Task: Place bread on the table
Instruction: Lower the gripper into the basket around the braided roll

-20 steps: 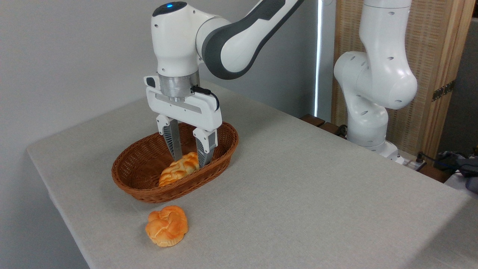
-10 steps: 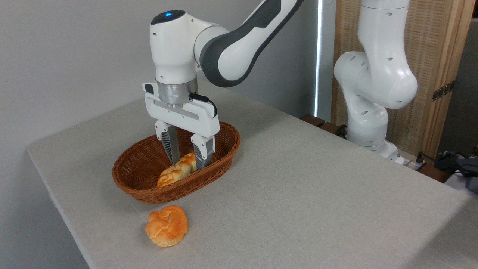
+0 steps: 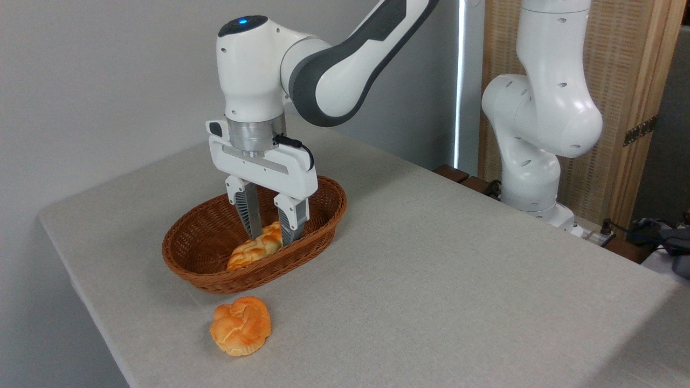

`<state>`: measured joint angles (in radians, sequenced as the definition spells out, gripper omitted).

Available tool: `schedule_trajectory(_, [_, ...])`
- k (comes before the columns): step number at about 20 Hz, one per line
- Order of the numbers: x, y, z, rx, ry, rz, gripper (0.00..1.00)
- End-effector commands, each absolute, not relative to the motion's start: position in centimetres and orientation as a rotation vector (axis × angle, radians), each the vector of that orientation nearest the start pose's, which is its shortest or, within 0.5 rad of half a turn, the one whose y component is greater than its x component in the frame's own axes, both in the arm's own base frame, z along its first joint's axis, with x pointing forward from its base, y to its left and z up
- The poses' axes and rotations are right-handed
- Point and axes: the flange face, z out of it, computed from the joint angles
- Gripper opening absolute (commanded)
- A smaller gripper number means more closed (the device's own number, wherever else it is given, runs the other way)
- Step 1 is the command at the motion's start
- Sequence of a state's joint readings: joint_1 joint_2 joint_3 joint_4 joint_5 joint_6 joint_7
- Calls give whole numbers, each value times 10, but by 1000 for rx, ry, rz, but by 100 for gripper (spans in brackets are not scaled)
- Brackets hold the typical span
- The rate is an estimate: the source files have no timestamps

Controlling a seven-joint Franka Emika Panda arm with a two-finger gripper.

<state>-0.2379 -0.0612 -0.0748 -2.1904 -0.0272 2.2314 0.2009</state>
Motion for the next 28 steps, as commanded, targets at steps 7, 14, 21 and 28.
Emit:
schedule_trajectory(7, [509,-157,418,-3045,776,-183,50])
schedule_trajectory(14, [509,-156,419,-3034,810,-183,42])
schedule_trajectory(21, [509,-152,425,-3030,817,-190,37])
schedule_trajectory(28, [506,-147,433,-3006,893,-166,32])
